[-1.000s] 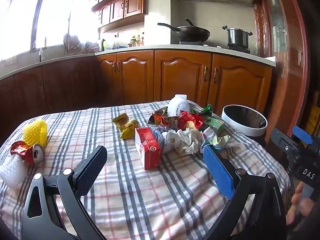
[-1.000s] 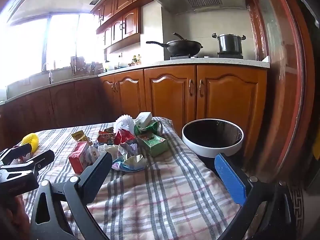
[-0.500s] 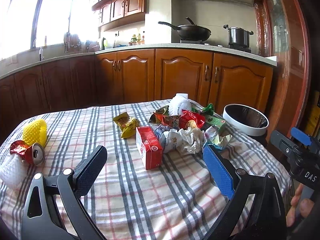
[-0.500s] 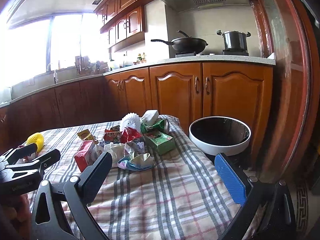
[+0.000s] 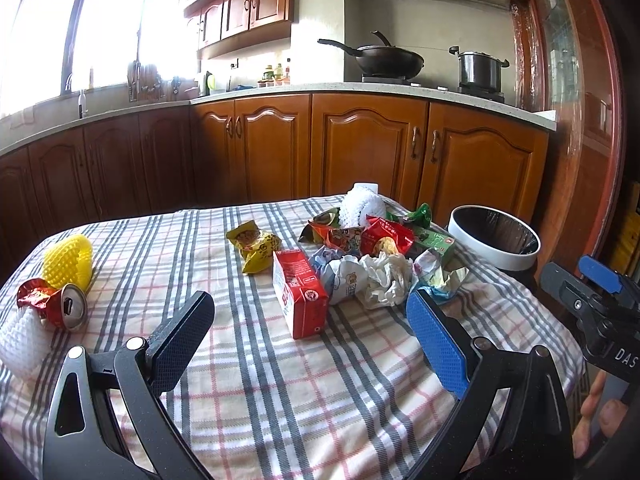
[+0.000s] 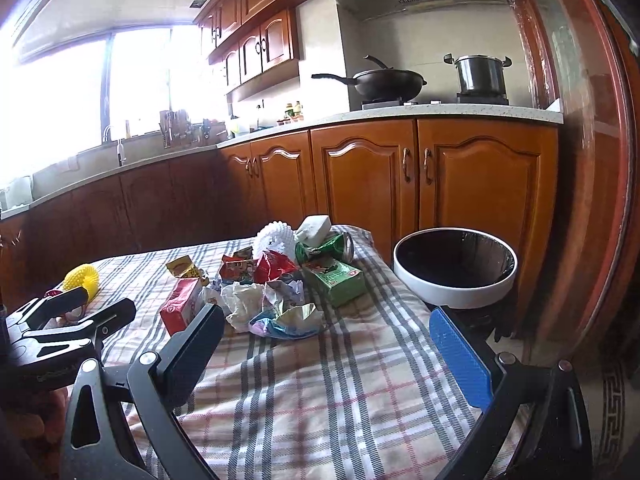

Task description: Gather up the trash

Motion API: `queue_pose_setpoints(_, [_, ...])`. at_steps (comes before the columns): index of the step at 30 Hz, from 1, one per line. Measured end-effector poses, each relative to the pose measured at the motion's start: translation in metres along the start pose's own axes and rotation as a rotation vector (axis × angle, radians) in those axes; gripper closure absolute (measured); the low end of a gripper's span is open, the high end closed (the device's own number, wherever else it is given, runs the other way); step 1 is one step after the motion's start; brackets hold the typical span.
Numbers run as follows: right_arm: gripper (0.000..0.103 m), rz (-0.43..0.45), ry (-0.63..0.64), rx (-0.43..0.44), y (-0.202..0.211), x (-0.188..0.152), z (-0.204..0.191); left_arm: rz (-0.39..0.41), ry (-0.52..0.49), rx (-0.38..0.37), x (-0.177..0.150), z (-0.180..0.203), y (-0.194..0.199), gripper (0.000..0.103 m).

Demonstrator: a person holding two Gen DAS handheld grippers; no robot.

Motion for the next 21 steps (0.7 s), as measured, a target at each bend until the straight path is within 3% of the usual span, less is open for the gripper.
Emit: queue_pose_setpoints(21, [0.000, -0.049, -0.010, 0.038, -0.018, -0.002, 0.000, -0.042, 0.005, -0.005, 0.000, -0.002, -0.014, 0.004])
Point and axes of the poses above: each gripper's, at about its wrist camera, not at the fingertips, and y roughly against the way its jaws point, z to its right, x to its top, the point moved 2 cm from there along -y, roughly the way its jaws point, and after that the axes turned 1 degree about z, right-handed, at the moved point
